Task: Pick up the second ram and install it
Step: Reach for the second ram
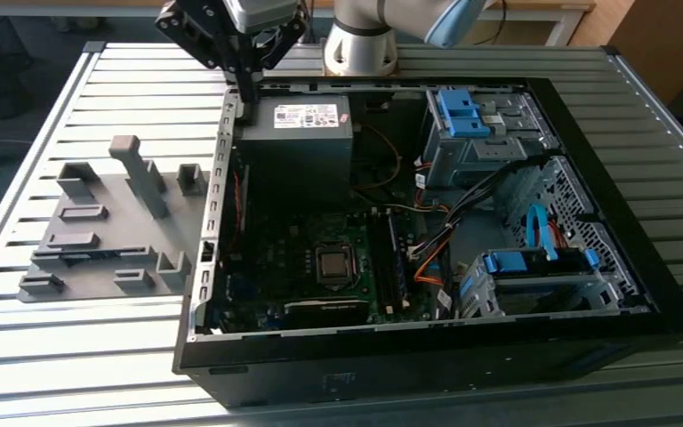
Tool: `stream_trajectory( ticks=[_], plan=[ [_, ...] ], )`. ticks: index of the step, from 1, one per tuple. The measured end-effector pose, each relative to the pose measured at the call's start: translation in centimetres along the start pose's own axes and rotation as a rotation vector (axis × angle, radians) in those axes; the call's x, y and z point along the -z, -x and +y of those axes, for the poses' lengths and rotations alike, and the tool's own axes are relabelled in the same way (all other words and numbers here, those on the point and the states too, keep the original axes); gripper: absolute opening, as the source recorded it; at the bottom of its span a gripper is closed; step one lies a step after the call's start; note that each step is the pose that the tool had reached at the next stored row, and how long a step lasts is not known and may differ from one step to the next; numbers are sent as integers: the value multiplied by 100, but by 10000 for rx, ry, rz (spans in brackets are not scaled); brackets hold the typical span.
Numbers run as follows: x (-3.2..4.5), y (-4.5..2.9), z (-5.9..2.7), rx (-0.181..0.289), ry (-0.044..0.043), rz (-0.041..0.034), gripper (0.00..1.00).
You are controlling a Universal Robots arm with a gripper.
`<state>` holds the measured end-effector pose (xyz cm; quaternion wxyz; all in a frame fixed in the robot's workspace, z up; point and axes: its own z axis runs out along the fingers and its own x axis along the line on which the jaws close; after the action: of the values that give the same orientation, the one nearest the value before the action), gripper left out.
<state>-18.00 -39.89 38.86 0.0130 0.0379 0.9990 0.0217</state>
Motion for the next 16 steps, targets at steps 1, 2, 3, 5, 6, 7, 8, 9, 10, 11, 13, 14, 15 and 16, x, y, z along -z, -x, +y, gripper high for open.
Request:
stream_trajectory(
  ticks=[1,2,3,5,6,7,8,9,10,11,13,14,15,16],
  plan=[
    [0,-3,0,0,0,0,11],
    [-1,-6,0,0,0,0,11],
    [-1,-9,-1,0,0,-1,11],
    [-2,-15,-1,0,1,-1,11],
    [-2,-18,-1,0,0,0,11],
    [-2,-21,-2,0,0,0,11],
    [-3,-24,-2,0,1,0,11],
    [-3,-28,-2,0,0,0,11],
    [-3,-31,-2,0,0,-1,11],
    [-3,-34,-3,0,0,0,11],
    [-4,-41,-3,0,0,-1,11],
    [-4,-45,-4,0,1,0,11],
    [-4,-49,-4,0,1,-1,11],
    [-4,-52,-4,0,0,0,11]
  ],
)
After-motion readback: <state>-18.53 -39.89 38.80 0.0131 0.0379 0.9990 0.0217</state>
